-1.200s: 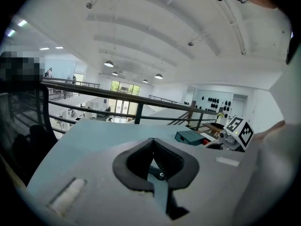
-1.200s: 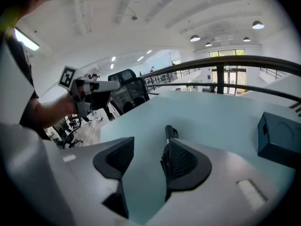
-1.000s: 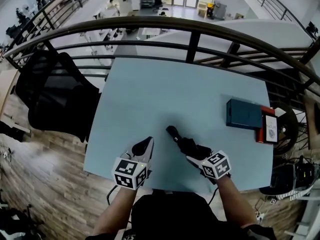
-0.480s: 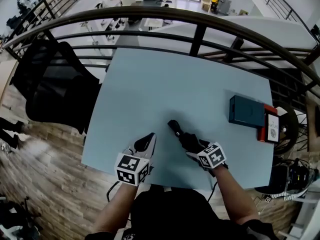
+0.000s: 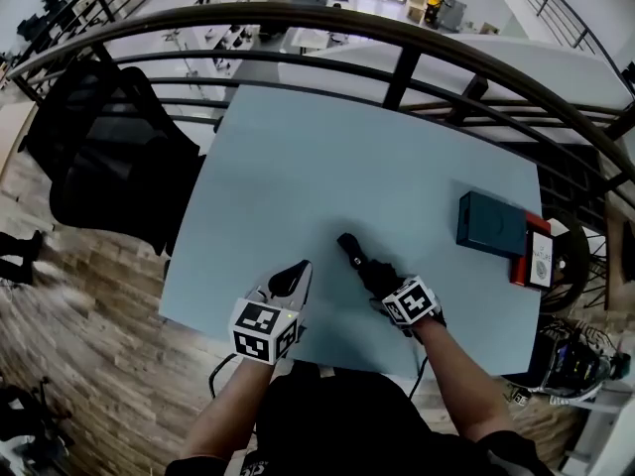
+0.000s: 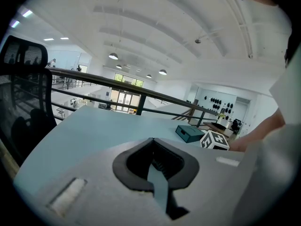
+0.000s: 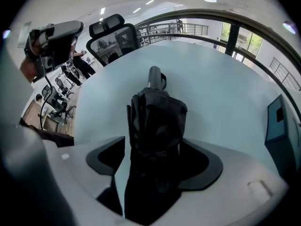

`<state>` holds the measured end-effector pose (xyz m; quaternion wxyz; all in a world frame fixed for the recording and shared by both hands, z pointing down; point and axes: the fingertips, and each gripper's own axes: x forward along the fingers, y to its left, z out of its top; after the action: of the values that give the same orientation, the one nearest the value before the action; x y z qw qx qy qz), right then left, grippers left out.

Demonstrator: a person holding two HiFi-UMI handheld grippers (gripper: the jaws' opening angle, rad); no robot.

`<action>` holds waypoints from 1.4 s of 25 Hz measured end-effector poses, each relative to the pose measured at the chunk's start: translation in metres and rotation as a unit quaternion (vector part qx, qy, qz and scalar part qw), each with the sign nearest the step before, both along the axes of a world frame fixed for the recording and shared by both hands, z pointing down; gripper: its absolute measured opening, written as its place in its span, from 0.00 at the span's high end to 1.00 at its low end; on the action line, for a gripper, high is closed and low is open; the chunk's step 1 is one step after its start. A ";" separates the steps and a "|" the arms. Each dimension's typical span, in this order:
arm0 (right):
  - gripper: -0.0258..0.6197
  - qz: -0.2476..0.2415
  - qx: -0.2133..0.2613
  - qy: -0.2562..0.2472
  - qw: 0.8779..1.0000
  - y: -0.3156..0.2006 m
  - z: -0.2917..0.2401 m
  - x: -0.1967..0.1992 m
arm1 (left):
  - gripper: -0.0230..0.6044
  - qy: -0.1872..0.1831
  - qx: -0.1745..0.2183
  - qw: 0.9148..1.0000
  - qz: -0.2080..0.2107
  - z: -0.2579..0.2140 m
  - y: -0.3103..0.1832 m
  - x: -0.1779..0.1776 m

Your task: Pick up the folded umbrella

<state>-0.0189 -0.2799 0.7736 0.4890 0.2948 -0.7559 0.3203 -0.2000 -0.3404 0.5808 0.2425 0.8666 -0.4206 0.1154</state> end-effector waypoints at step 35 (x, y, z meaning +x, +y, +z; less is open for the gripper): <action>0.53 -0.020 0.038 0.051 0.998 0.001 0.002 0.009 | 0.95 0.009 0.030 0.999 -0.009 -0.037 -0.003 0.002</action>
<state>-0.0097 -0.2794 0.7760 0.5214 0.3137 -0.7476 0.2660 -0.1984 -0.3432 0.5439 0.2211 0.8705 -0.4297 0.0930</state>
